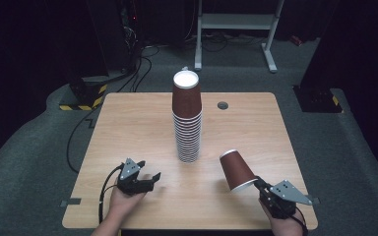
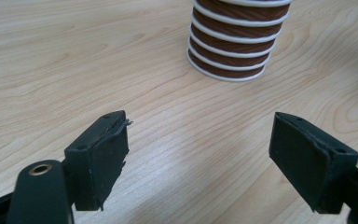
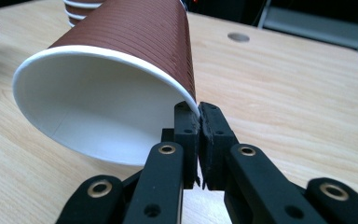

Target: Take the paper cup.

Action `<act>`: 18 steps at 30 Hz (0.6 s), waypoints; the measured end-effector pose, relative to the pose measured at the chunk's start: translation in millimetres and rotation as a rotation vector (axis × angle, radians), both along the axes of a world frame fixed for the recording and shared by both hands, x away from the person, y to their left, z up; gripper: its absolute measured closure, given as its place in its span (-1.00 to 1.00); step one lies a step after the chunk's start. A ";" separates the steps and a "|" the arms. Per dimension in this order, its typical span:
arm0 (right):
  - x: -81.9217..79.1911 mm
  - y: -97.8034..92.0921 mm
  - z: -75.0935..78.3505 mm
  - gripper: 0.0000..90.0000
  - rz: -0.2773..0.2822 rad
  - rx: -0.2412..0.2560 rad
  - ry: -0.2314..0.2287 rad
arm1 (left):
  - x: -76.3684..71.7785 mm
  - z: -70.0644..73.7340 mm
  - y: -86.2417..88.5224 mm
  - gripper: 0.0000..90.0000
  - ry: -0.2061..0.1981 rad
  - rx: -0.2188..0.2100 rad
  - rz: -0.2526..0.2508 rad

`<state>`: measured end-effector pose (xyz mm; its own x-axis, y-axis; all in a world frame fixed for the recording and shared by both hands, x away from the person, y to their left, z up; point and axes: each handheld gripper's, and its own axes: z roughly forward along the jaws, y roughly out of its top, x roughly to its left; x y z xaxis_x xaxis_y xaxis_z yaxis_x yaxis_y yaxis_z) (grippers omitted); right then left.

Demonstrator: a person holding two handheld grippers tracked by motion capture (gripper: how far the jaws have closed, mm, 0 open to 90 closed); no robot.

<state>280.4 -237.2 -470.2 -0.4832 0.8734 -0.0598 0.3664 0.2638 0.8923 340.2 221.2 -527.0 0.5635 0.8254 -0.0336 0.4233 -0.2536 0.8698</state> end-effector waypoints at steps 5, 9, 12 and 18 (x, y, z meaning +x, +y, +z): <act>8.0 -0.1 12.1 0.91 -0.004 -0.039 0.078 | 0.2 -2.4 -0.8 -0.54 -0.007 0.025 -0.022; 12.8 4.7 22.3 0.91 -0.004 -0.077 0.135 | -1.2 -3.6 -4.1 -0.53 -0.006 0.052 -0.046; 15.9 8.1 28.1 0.91 0.003 -0.104 0.188 | -1.1 -4.0 -4.9 -0.53 -0.002 0.059 -0.052; 25.7 10.6 46.4 0.91 0.030 -0.180 0.328 | -0.7 -4.4 -4.7 -0.52 0.005 0.060 -0.056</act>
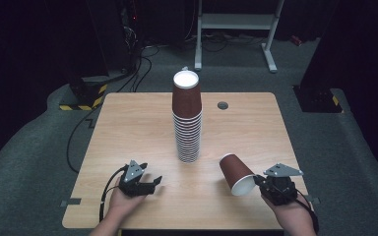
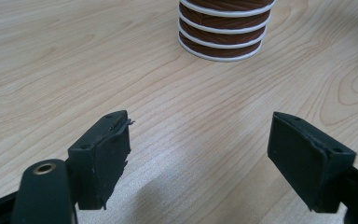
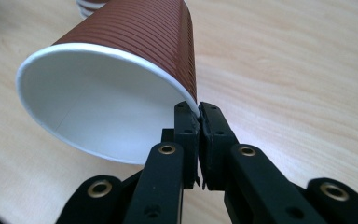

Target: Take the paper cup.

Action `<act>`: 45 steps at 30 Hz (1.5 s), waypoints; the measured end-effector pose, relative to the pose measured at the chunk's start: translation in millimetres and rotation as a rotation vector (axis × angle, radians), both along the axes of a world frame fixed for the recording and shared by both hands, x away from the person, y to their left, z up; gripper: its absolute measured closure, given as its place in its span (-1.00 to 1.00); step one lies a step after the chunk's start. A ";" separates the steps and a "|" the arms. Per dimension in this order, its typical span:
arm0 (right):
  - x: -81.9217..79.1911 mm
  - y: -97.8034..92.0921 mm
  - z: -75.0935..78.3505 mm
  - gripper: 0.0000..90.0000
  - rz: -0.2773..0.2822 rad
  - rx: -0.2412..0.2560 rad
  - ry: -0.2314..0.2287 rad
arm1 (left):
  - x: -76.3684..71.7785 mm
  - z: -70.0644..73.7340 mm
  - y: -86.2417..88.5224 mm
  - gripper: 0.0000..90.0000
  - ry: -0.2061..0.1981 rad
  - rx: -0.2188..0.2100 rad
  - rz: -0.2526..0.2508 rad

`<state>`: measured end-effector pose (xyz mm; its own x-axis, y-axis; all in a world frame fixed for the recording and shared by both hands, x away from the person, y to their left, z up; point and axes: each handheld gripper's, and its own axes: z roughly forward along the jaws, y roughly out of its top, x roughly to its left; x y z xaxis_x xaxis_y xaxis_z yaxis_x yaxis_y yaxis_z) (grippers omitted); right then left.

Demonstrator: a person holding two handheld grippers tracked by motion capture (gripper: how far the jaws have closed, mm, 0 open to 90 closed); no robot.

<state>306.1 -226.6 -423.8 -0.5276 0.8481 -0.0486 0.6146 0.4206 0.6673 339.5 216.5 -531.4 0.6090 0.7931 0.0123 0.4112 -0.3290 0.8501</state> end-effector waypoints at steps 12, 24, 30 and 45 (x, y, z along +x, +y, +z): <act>29.2 6.7 23.3 0.91 0.060 -0.124 0.263 | 1.3 -0.6 0.0 -0.52 0.017 -0.004 -0.002; 44.2 9.0 31.7 0.91 0.091 -0.230 0.446 | 1.9 -0.9 -0.9 -0.51 0.023 0.000 -0.006; 48.0 6.7 29.9 0.91 0.092 -0.257 0.512 | 2.5 -0.9 -0.7 -0.51 0.026 -0.005 -0.010; 68.6 19.1 41.5 0.91 0.089 -0.315 0.634 | 2.6 -1.0 -0.4 -0.52 0.030 -0.007 -0.012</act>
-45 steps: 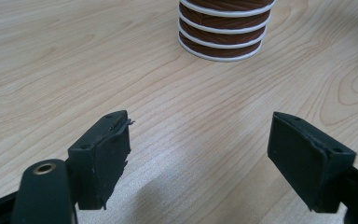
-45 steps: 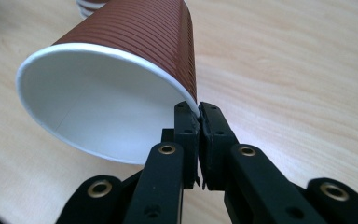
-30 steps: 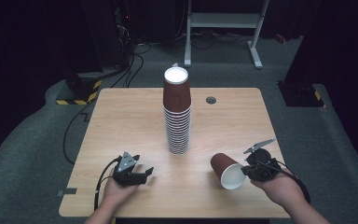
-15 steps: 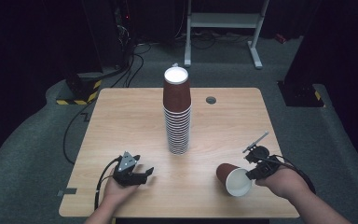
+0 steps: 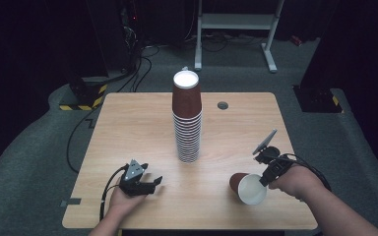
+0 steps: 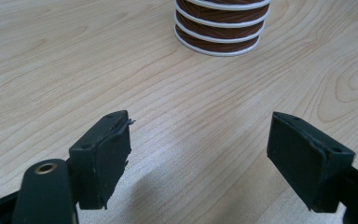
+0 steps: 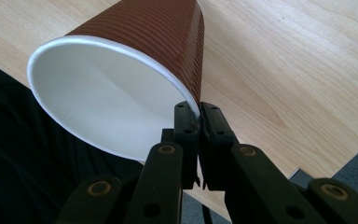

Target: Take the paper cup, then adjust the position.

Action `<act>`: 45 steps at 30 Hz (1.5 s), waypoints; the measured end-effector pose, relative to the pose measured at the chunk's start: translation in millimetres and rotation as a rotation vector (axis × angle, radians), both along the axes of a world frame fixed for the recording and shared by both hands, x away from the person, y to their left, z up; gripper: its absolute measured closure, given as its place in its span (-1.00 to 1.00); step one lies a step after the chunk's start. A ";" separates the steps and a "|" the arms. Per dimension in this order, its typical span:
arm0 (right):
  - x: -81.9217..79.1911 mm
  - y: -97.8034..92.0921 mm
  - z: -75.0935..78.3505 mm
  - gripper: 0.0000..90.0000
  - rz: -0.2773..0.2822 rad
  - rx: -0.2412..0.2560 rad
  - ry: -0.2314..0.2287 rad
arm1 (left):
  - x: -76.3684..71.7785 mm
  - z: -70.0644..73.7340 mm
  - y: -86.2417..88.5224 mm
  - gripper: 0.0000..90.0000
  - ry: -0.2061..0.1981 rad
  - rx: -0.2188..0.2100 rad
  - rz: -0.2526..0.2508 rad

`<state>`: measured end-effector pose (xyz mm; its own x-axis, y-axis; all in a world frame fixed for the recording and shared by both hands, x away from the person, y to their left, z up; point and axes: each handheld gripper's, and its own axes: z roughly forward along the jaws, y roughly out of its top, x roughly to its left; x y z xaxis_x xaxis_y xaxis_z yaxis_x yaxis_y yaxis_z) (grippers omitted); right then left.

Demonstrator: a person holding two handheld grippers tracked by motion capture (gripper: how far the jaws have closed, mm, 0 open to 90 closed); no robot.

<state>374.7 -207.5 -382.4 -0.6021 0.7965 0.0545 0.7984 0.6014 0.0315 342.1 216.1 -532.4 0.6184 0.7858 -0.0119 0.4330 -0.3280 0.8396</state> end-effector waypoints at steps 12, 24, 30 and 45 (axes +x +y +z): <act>4.9 3.4 1.4 0.84 -0.008 0.008 -0.027 | -0.2 0.0 0.2 -0.52 -0.001 0.002 0.004; 9.3 -2.2 -0.7 0.81 -0.024 0.019 -0.081 | 0.0 0.1 0.4 -0.52 -0.001 0.001 0.003; 12.5 -5.2 -2.2 0.80 -0.039 0.033 -0.112 | -0.3 0.1 0.2 -0.52 -0.003 0.004 0.003; 14.1 -15.1 -6.7 0.63 -0.068 0.070 -0.156 | -0.3 0.1 -1.0 -0.51 -0.003 0.017 0.005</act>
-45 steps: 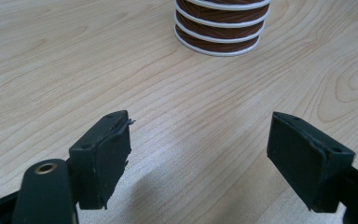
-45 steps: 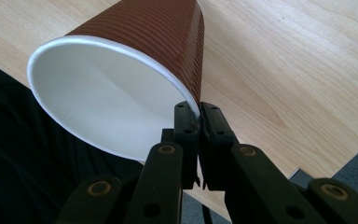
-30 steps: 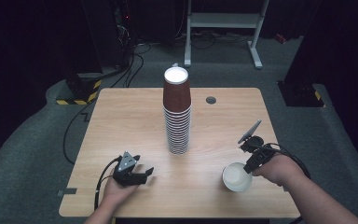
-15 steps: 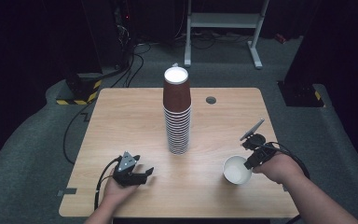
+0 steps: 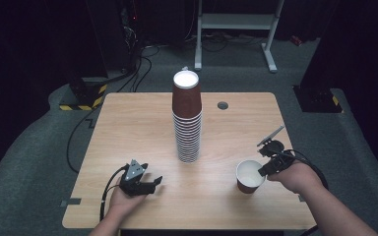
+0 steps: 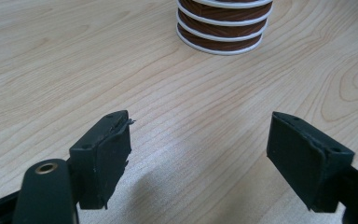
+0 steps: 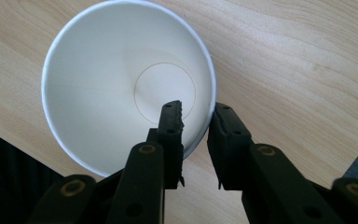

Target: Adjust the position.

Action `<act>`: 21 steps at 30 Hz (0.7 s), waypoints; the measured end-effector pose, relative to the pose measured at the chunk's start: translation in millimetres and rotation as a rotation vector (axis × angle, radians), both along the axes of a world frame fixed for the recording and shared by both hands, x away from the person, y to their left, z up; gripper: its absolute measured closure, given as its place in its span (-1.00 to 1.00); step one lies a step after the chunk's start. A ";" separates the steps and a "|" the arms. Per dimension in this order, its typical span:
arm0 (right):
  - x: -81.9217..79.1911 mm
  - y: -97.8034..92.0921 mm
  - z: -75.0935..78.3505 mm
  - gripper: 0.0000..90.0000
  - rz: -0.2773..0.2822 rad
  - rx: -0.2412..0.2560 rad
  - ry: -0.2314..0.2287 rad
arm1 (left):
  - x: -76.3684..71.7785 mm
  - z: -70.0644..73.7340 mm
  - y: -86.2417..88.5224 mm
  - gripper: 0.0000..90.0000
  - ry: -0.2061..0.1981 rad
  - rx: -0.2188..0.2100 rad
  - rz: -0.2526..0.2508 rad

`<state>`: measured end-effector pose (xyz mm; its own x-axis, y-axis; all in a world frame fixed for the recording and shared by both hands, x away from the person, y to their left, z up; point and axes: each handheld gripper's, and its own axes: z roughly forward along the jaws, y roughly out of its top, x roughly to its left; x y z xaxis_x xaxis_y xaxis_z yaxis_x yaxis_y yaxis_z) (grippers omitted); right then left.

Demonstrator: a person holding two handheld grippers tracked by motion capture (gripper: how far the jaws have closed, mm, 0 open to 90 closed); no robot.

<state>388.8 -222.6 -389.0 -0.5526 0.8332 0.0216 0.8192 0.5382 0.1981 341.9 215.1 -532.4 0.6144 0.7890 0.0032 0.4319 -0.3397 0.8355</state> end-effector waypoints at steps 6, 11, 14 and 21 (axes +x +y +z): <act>-0.2 -1.8 -1.8 0.46 -0.003 0.021 -0.011 | -2.6 0.0 0.1 -0.51 -0.010 0.005 0.002; 1.8 -5.0 -2.3 0.15 -0.018 0.045 -0.031 | -2.3 0.0 -0.1 -0.51 -0.005 0.005 0.010; 0.4 -6.7 -4.6 0.05 -0.024 0.069 -0.054 | -2.6 -0.1 -1.2 -0.51 -0.008 0.016 0.010; -9.7 -16.0 1.8 -0.05 -0.047 0.134 -0.142 | -3.0 -0.1 -1.9 -0.51 -0.013 0.023 0.013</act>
<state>379.1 -238.6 -387.3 -0.5184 0.8531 0.0589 0.8015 0.4608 0.3812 338.8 213.3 -532.4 0.6042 0.7963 0.0292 0.4256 -0.3536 0.8330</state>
